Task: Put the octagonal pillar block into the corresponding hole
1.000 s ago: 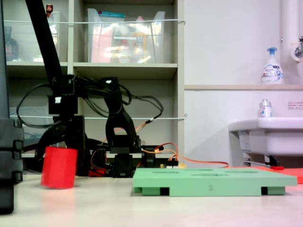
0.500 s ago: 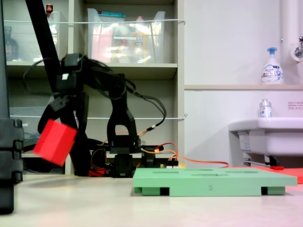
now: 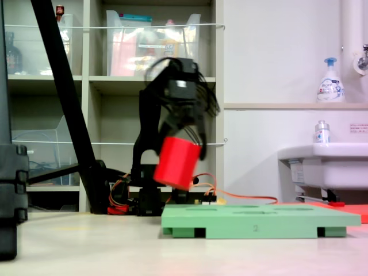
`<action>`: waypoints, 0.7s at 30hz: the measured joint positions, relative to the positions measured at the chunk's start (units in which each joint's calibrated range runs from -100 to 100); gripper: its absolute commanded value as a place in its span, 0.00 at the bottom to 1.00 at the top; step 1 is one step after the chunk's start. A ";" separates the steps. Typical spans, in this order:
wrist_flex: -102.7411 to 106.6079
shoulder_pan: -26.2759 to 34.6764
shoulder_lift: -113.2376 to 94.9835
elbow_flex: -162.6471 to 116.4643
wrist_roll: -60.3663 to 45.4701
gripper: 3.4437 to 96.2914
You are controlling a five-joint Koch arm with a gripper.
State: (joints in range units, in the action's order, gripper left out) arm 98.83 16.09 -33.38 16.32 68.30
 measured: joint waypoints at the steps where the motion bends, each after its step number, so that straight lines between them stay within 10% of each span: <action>1: 0.00 0.39 0.27 0.00 0.59 0.28; 21: -8.13 8.94 50.89 43.31 8.60 0.28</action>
State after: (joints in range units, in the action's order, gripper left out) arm 90.70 25.03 17.51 59.63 76.90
